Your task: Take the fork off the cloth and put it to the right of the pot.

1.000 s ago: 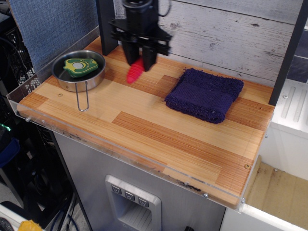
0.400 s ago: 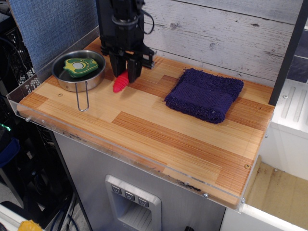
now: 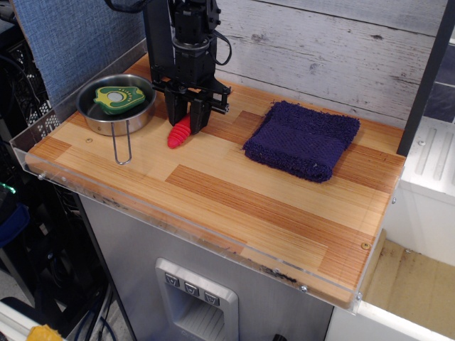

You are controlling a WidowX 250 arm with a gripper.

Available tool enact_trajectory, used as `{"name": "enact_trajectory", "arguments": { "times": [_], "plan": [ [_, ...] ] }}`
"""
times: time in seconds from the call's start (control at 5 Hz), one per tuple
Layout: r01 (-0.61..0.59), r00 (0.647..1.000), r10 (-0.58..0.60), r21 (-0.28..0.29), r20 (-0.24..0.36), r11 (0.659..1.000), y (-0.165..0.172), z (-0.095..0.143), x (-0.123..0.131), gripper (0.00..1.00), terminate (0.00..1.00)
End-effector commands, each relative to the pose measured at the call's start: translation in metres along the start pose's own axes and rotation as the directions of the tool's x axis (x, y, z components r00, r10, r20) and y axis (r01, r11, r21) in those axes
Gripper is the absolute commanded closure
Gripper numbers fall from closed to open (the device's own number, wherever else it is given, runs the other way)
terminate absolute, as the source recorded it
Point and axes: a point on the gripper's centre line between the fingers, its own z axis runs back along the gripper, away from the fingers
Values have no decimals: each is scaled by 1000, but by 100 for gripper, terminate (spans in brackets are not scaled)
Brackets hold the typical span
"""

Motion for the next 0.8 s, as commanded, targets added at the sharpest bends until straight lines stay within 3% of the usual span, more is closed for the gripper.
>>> {"name": "enact_trajectory", "arguments": {
  "times": [0.0, 0.2, 0.6],
  "plan": [
    [5, 998, -6, 12, 56, 1000, 5, 30, 2, 0, 0],
    [6, 991, -6, 2, 131, 1000, 12, 64, -1, 0, 0],
    [5, 978, 6, -51, 208, 999, 13, 94, -7, 0, 0]
  ]
}}
